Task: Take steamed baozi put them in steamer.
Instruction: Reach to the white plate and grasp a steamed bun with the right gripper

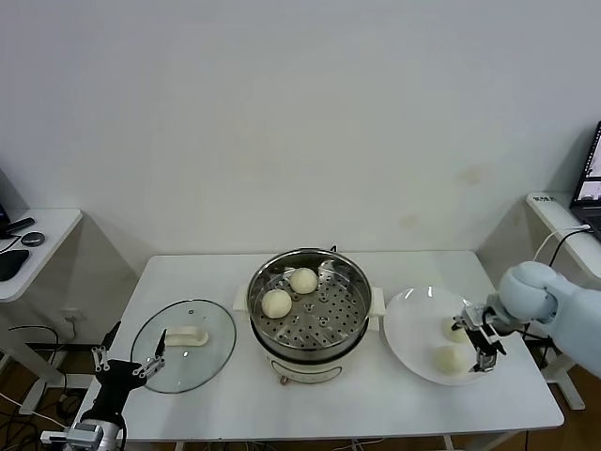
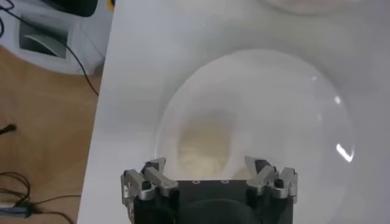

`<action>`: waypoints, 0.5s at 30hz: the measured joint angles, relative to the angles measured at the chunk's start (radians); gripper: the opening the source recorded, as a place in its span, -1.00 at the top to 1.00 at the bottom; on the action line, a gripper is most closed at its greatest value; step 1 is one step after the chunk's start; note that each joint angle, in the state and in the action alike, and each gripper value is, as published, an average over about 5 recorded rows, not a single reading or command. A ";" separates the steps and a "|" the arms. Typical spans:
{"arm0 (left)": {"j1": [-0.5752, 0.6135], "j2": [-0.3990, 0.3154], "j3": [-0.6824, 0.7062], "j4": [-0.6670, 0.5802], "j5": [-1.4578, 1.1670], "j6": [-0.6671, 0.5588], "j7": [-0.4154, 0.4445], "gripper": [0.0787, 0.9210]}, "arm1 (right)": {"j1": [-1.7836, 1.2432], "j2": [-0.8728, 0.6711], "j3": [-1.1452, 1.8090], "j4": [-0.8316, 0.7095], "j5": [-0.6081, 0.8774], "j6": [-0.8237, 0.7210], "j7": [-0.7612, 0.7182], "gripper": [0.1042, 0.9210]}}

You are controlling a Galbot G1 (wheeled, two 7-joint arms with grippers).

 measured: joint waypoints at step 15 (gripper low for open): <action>0.001 -0.003 -0.009 0.000 0.015 -0.002 -0.002 -0.77 | -0.067 0.074 0.047 -0.079 -0.044 -0.003 0.033 -0.72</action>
